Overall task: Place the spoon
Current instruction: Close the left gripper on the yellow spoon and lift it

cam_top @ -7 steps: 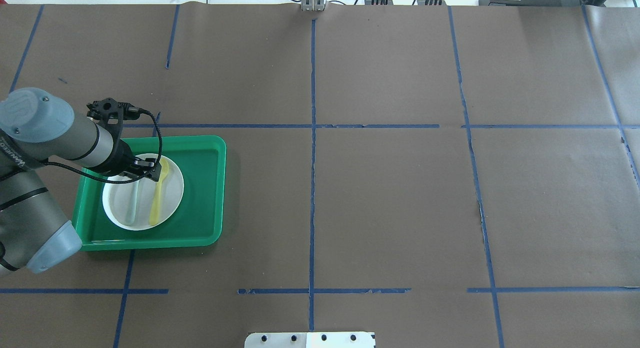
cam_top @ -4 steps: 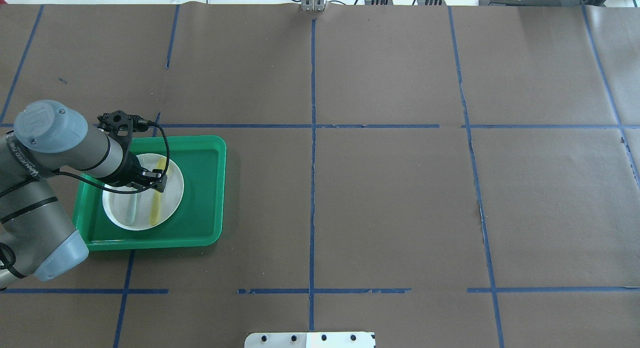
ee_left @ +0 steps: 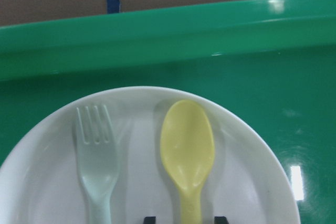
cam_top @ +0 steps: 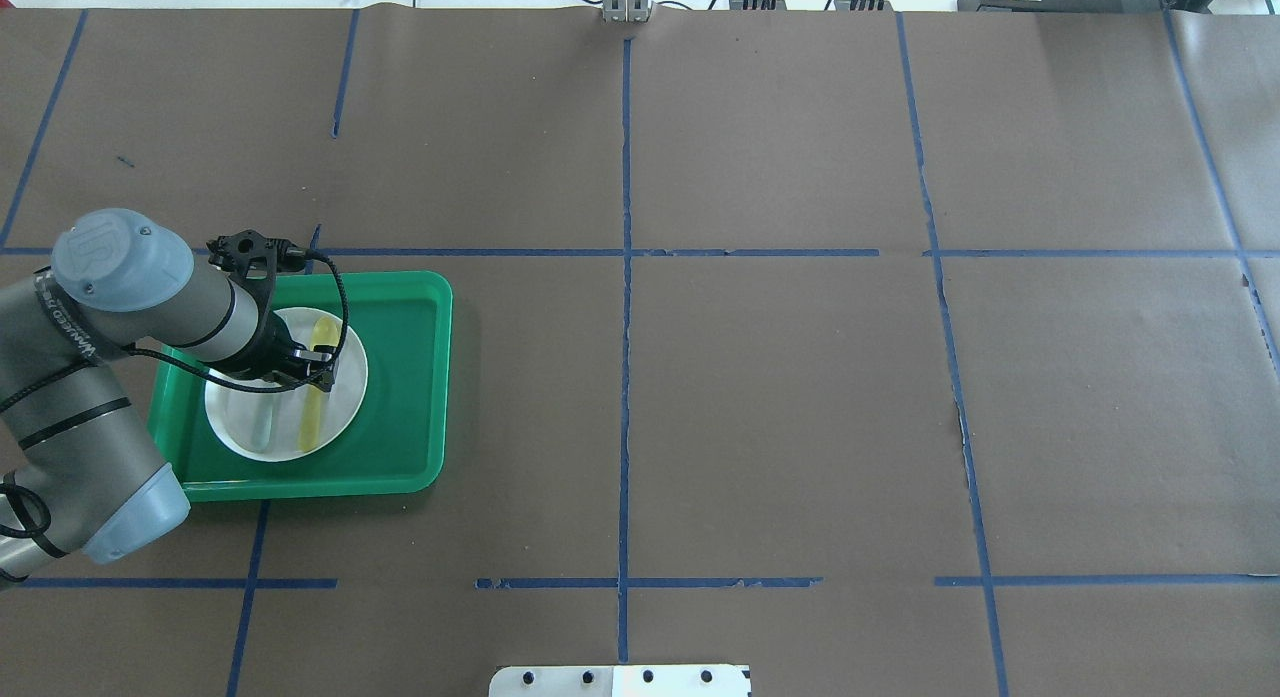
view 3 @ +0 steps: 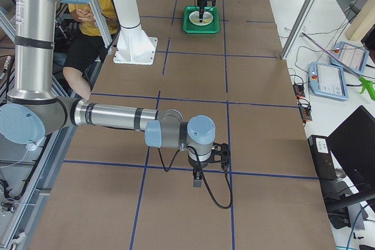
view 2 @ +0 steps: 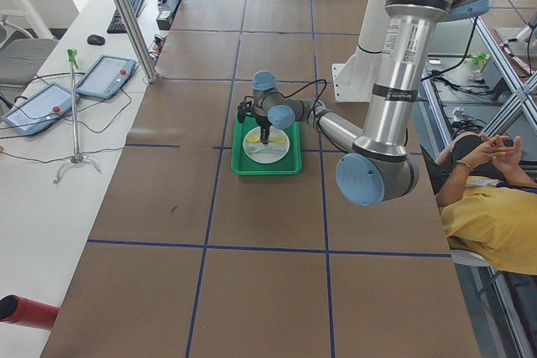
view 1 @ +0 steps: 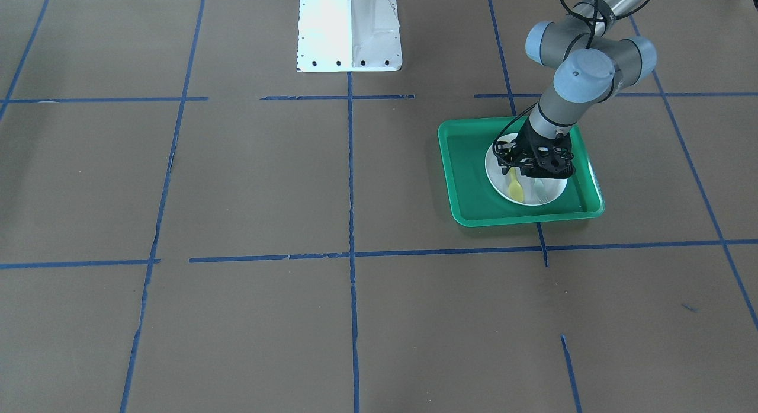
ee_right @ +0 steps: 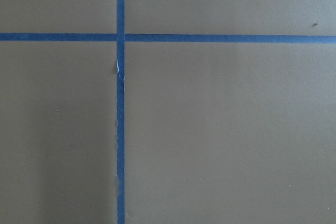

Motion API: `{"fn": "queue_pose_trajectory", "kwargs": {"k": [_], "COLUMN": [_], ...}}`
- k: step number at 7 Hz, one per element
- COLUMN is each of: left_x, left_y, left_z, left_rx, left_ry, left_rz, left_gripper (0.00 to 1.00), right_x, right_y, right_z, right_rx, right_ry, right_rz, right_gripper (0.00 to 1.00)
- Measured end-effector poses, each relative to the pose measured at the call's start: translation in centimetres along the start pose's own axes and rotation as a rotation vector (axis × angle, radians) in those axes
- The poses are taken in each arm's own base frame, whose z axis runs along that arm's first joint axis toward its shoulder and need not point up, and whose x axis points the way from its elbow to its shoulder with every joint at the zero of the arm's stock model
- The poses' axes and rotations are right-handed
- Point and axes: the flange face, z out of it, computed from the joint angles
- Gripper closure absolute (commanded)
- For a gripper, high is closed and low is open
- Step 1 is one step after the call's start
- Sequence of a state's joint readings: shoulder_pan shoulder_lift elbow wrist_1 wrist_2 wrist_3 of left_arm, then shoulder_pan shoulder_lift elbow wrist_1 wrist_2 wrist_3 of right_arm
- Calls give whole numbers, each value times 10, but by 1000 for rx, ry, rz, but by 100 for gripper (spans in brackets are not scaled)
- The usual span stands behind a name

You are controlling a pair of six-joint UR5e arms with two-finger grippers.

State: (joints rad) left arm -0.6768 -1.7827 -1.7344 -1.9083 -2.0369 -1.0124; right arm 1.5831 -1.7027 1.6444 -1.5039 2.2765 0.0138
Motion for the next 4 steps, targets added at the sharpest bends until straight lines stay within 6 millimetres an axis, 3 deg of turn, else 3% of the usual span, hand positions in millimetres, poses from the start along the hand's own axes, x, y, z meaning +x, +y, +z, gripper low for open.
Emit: {"fn": "queue_pose_trajectory", "kwargs": {"k": [2, 4], "left_x": [0, -2], "left_y": [0, 0], "left_z": [1, -2], "left_rx": [-2, 1], "left_ry": [-1, -2], "left_rz": [-1, -2], "left_gripper": [100, 100], "right_x": [0, 0], "right_y": [0, 0], "right_z": [0, 0], "right_rx": [0, -1], "right_ry": [0, 0], "right_rz": [0, 1], "right_gripper": [0, 0]}}
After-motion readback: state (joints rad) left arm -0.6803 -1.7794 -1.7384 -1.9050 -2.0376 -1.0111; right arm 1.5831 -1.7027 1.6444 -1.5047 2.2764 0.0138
